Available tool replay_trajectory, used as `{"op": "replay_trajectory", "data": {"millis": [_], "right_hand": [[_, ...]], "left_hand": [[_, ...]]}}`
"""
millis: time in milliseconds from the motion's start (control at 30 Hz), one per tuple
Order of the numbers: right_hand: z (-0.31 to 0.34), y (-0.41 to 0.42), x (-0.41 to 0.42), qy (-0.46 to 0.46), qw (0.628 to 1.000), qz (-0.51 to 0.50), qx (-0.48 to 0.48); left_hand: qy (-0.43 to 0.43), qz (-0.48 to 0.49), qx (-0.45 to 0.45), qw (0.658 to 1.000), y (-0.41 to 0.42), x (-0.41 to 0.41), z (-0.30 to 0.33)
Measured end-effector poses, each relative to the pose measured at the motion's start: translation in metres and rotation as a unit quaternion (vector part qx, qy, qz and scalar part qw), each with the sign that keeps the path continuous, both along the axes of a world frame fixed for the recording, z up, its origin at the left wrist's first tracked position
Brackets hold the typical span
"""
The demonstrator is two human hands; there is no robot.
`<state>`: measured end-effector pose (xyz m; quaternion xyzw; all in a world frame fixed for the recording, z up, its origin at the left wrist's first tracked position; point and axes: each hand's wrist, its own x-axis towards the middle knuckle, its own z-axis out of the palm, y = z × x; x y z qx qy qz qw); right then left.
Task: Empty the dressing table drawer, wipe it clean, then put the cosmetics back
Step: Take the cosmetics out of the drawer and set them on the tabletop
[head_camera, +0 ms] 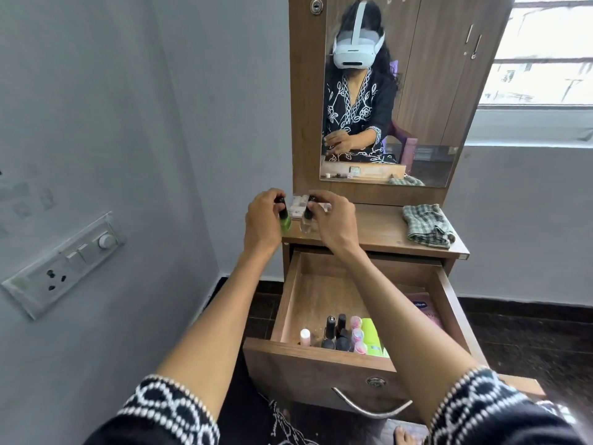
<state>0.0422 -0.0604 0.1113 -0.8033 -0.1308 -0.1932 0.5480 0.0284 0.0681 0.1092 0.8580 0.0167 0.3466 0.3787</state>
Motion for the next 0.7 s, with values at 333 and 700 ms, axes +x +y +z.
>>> {"op": "replay_trajectory", "data": {"millis": [333, 700], "right_hand": [[-0.002, 0.018, 0.033, 0.032, 0.998, -0.006, -0.049], [-0.003, 0.029, 0.050, 0.040, 0.991, -0.025, -0.122]], "left_hand": [[0.063, 0.009, -0.001, 0.998, 0.002, 0.041, -0.009], [0.089, -0.012, 0.002, 0.996, 0.006, 0.056, -0.015]]}}
